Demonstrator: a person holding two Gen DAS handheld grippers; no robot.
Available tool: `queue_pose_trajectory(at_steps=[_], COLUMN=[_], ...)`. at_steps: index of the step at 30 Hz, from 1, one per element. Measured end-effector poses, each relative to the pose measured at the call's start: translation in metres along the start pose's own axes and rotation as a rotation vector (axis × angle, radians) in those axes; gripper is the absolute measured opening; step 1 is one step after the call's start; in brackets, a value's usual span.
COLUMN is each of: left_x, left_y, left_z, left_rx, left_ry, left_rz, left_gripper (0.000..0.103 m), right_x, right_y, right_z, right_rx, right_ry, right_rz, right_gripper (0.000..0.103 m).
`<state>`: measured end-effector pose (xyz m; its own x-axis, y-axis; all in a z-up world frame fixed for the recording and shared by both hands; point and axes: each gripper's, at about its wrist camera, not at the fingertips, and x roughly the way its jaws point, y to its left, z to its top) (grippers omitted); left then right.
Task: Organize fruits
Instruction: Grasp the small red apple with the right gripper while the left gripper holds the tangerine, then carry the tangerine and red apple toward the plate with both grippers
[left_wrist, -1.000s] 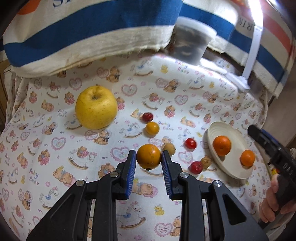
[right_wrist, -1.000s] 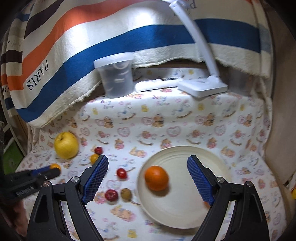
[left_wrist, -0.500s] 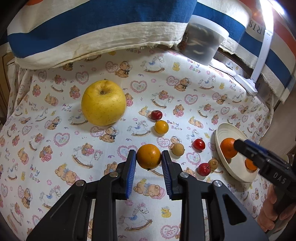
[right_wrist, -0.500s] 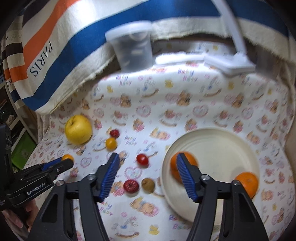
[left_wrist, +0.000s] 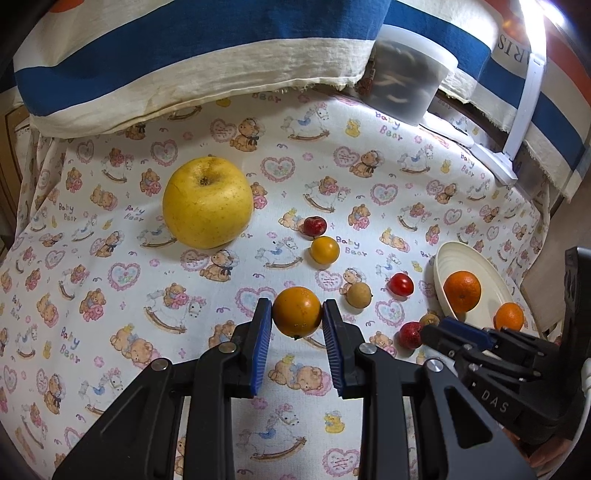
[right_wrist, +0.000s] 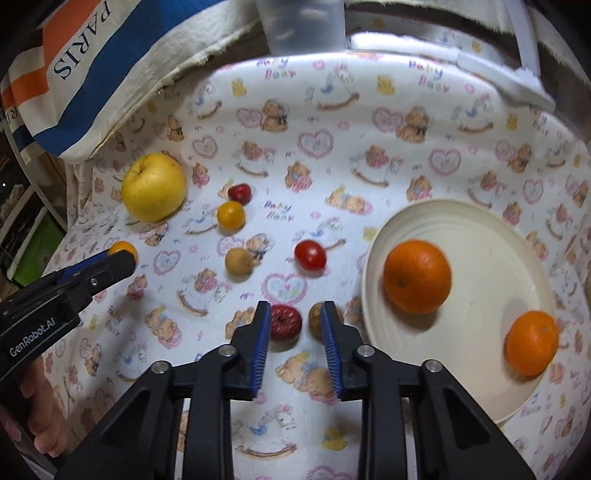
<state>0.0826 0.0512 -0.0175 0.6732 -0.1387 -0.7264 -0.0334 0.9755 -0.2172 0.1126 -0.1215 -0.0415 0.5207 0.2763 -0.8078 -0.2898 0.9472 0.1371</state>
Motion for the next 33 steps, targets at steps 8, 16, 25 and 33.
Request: queue_pose_trajectory(at_steps=[8, 16, 25, 33], left_x=[0.001, 0.000, -0.005, -0.025], left_y=[0.002, 0.003, -0.001, -0.015], left_z=[0.001, 0.001, 0.001, -0.002], left_rx=[-0.007, -0.016, 0.001, 0.038], left_ry=[0.001, 0.000, -0.018, -0.119], left_rz=[-0.004, -0.008, -0.020, -0.035], left_gripper=[0.027, 0.027, 0.027, 0.027], right_x=[0.017, 0.024, 0.012, -0.030], right_y=[0.006, 0.010, 0.013, -0.001], right_z=[-0.002, 0.006, -0.001, -0.011], right_rx=[-0.005, -0.010, -0.027, -0.006], right_ry=[0.049, 0.042, 0.011, -0.054], right_rz=[-0.012, -0.045, -0.027, 0.013], right_gripper=[0.028, 0.028, 0.027, 0.027])
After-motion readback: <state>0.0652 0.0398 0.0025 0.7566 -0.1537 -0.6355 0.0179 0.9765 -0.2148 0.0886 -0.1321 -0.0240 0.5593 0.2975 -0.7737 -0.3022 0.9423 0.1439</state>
